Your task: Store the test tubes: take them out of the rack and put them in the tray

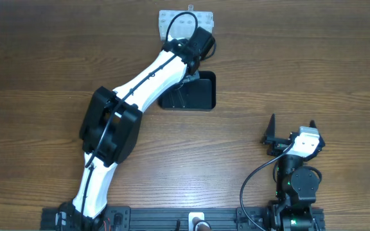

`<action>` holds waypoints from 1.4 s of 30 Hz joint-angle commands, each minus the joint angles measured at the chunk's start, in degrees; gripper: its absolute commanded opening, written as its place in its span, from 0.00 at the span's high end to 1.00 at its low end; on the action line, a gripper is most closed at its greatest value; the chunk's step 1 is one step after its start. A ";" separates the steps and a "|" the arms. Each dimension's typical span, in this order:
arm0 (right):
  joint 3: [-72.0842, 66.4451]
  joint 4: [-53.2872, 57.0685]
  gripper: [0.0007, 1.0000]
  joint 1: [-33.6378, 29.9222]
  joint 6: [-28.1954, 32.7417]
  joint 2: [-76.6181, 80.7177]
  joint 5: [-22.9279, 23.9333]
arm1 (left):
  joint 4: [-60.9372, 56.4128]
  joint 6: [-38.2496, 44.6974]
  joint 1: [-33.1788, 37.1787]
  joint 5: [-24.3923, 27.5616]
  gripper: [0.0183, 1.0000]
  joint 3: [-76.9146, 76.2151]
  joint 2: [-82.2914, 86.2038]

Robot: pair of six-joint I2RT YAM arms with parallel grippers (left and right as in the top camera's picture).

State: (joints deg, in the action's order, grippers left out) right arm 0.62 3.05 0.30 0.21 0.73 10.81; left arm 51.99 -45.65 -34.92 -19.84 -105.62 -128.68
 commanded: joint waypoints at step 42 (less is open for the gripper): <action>-0.31 0.17 0.01 -0.37 0.26 -0.39 -0.28 | -23.10 42.45 14.75 2.51 0.00 -7.74 29.49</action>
State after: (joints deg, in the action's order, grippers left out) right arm 0.62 3.05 0.30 0.23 0.73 10.81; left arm 28.56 -5.54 -23.42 -23.05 -118.24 -106.50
